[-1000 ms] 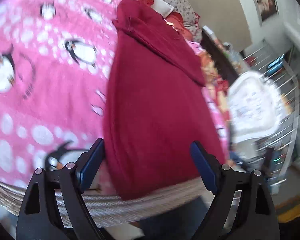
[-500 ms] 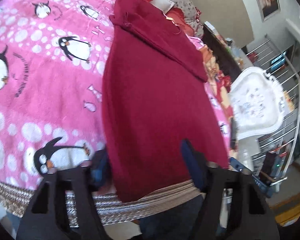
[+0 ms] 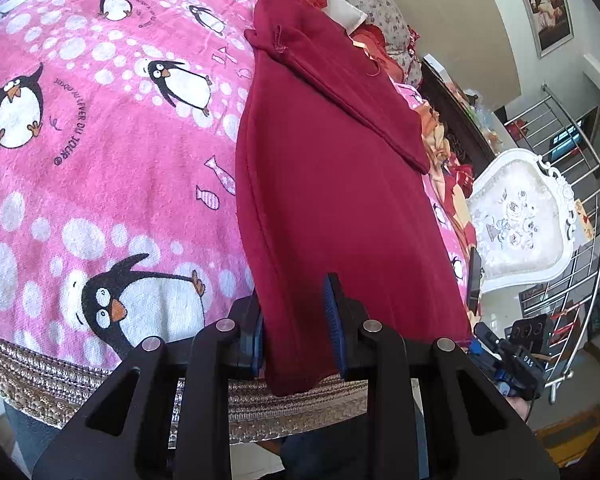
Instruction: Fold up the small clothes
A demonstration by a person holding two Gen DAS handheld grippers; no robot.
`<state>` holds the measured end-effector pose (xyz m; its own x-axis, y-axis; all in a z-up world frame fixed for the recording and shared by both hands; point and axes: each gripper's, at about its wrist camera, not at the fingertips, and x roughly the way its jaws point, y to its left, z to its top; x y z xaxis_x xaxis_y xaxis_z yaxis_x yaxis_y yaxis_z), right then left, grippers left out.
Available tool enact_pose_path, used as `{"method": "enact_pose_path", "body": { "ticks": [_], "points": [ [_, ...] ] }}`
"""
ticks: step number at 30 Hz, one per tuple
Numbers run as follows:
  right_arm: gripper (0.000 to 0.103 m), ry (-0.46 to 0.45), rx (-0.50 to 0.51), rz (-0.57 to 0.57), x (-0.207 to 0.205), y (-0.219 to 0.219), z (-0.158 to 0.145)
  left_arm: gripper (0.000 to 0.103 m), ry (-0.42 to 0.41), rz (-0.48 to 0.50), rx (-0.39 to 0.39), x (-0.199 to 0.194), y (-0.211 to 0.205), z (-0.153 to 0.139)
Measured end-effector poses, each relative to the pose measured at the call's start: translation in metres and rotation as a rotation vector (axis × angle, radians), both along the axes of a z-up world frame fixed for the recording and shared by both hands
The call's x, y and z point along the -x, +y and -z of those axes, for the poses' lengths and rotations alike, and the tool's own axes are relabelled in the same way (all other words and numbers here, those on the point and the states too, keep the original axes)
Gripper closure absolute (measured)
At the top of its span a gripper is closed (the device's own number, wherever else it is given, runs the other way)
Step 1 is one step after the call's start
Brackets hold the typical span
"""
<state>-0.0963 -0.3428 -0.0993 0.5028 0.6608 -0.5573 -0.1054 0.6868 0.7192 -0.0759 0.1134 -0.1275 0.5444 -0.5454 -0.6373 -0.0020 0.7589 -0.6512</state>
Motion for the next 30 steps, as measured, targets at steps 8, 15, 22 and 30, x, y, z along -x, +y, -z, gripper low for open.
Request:
{"method": "enact_pose_path", "body": {
  "ticks": [8,15,22,30],
  "points": [
    [0.085,-0.055,0.248,-0.075,-0.003,0.02,-0.01,0.078,-0.027,-0.002,-0.043,0.003,-0.004,-0.002],
    [0.086,-0.043,0.276,-0.075,-0.008,0.02,-0.008,0.08,-0.037,-0.009,-0.064,0.002,-0.005,-0.003],
    [0.095,-0.224,0.336,-0.047,-0.009,0.018,-0.065,0.096,-0.08,-0.057,-0.099,0.001,-0.001,-0.027],
    [0.096,-0.405,0.377,0.002,-0.063,0.027,-0.117,0.096,-0.203,-0.155,-0.059,-0.061,0.008,-0.077]
  ]
}}
